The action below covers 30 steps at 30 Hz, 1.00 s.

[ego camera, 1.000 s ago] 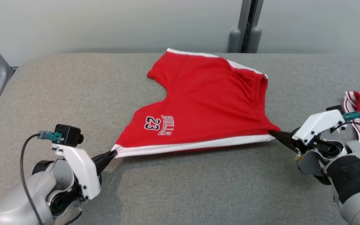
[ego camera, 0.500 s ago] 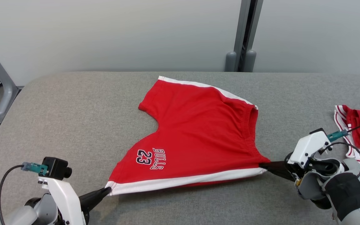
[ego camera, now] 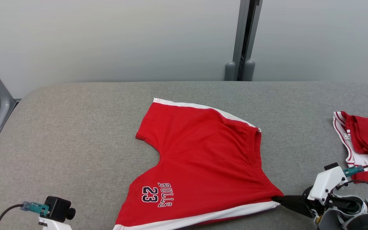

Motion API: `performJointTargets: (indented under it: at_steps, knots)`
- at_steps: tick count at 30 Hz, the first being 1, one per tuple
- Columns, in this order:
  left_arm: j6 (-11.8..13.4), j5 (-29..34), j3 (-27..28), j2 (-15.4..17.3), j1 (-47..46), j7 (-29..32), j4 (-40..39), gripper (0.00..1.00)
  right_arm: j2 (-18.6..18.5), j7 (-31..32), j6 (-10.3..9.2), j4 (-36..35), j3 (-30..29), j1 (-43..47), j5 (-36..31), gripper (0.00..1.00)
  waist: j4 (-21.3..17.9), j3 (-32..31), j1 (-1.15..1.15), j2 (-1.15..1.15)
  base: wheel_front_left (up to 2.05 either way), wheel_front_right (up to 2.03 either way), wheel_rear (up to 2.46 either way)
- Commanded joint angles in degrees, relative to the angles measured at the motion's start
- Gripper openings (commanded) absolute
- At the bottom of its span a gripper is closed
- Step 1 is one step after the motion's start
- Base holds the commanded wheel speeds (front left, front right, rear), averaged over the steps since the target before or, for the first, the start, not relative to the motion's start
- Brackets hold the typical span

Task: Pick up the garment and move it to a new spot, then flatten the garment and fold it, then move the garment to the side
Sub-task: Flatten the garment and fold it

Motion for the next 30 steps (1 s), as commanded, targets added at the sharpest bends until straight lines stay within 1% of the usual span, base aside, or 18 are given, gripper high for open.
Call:
performJointTargets:
  at_steps: [1,3,6,11,15,20,25,27,30]
  knots:
    - [0.5,-0.2,0.3,1.0,0.7,-0.4,-1.2,0.0,-0.8,-0.1,-0.02,-2.3,-0.9,2.2,0.7,0.0,-0.1,0.2,0.0,0.0,0.0,0.0,0.0]
    - [0.9,-0.5,1.3,1.9,0.8,-1.5,-2.8,0.0,-0.7,0.4,-0.01,-6.2,-1.8,4.6,1.5,0.0,-0.4,0.7,0.0,0.0,0.0,0.0,0.0]
    - [1.1,-1.5,2.6,2.3,0.2,-2.4,-4.9,0.0,-0.9,0.4,-0.01,-10.9,-3.3,7.3,1.5,0.0,-1.0,1.6,0.0,0.0,0.0,0.0,0.0]
    - [1.9,-2.7,5.6,2.9,-2.6,-3.2,-6.8,0.0,1.6,1.5,-0.01,-17.2,-6.4,9.3,1.3,0.0,-2.3,3.2,0.0,0.0,0.0,0.0,0.0]
    - [2.2,-4.0,8.2,3.6,-5.4,-3.1,-7.2,0.0,3.7,2.1,-0.01,-20.5,-8.7,8.4,-0.7,0.0,-3.8,4.7,0.0,0.0,0.0,0.0,0.0]
    - [2.6,-5.7,11.6,4.4,-8.9,-3.3,-6.2,0.0,6.1,2.9,-0.01,-22.4,-11.8,5.9,-3.9,0.0,-6.0,6.9,0.0,0.0,0.0,0.0,0.0]
    - [3.8,-7.0,14.9,4.6,-12.5,-3.8,-2.9,0.0,7.0,1.7,-0.01,-22.0,-14.7,1.6,-6.0,0.0,-8.0,9.4,0.0,0.0,0.0,0.0,0.0]
    - [4.5,-6.3,15.5,4.5,-14.1,-3.9,-1.0,0.0,7.0,0.3,-0.01,-21.4,-14.0,-0.4,-3.6,0.0,-8.7,10.4,0.0,0.0,0.0,0.0,0.0]
    - [4.9,-4.9,15.7,3.6,-16.2,-3.7,1.4,0.0,6.9,-2.8,-0.02,-19.1,-11.7,-3.9,2.2,0.0,-9.8,11.5,0.0,0.0,0.0,0.0,0.0]
